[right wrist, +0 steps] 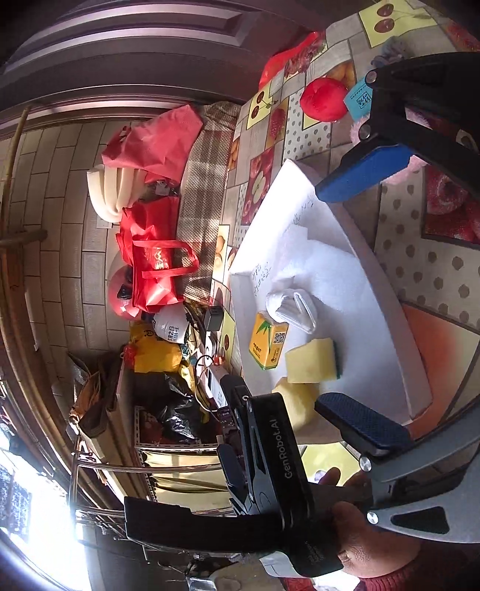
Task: Organize soft objects
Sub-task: 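Move both tools back toward the remaining soft items, then grasp the cow-print cloth with the right tool while the left tool grasps the braided rope knot, then carry the cow-print cloth and rope knot into the white tray and open both tools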
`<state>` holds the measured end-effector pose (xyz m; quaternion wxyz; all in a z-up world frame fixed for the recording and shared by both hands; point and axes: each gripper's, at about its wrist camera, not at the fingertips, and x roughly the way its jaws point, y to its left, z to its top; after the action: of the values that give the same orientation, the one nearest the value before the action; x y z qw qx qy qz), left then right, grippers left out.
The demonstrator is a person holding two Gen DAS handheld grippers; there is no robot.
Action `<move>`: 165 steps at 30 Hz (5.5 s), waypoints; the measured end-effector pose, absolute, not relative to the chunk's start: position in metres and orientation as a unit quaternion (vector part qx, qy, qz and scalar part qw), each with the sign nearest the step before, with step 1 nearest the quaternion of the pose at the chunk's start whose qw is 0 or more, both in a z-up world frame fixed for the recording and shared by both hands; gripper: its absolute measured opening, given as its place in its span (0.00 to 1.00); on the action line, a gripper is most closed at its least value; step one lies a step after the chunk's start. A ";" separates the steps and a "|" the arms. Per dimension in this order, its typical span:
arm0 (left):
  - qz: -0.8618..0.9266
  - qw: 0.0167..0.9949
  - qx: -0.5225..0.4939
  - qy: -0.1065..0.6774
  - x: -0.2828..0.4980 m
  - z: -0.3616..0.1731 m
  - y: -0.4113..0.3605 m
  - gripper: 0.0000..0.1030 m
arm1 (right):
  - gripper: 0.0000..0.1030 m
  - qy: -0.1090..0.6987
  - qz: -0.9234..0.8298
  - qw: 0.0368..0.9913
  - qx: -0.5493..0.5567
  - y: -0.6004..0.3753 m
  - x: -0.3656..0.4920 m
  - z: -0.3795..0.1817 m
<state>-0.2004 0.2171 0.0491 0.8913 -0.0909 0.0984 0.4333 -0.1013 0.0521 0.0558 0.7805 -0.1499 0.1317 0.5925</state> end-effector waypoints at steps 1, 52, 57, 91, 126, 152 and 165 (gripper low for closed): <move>0.428 0.894 -0.086 0.101 -0.200 0.049 0.213 1.00 | 1.00 0.133 0.595 0.779 -0.148 0.043 -0.099 0.057; 0.028 0.947 -0.042 0.317 -0.078 0.024 0.077 0.32 | 0.34 0.260 0.513 0.811 -0.109 -0.046 0.047 0.048; 0.063 0.976 -0.027 0.209 -0.119 0.044 0.072 0.32 | 0.34 0.160 0.474 0.862 -0.083 -0.070 0.030 0.070; 0.274 0.953 -0.067 0.115 -0.222 0.053 0.144 0.32 | 0.34 0.132 0.536 0.829 -0.082 -0.053 -0.037 0.072; 0.329 0.933 -0.064 0.132 -0.218 0.049 0.181 0.32 | 0.34 0.165 0.606 0.771 -0.104 0.058 -0.077 0.055; 0.394 0.904 -0.089 0.142 -0.177 0.048 0.266 0.34 | 0.34 0.178 0.585 0.780 -0.134 0.161 -0.040 0.051; 0.417 0.894 -0.085 0.140 -0.178 0.048 0.266 0.94 | 0.84 0.161 0.554 0.806 -0.133 0.159 -0.039 0.054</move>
<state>-0.1779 0.2658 0.0476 0.8942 -0.0850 0.1395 0.4168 -0.0389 0.1595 0.0543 0.8056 -0.1335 0.1611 0.5543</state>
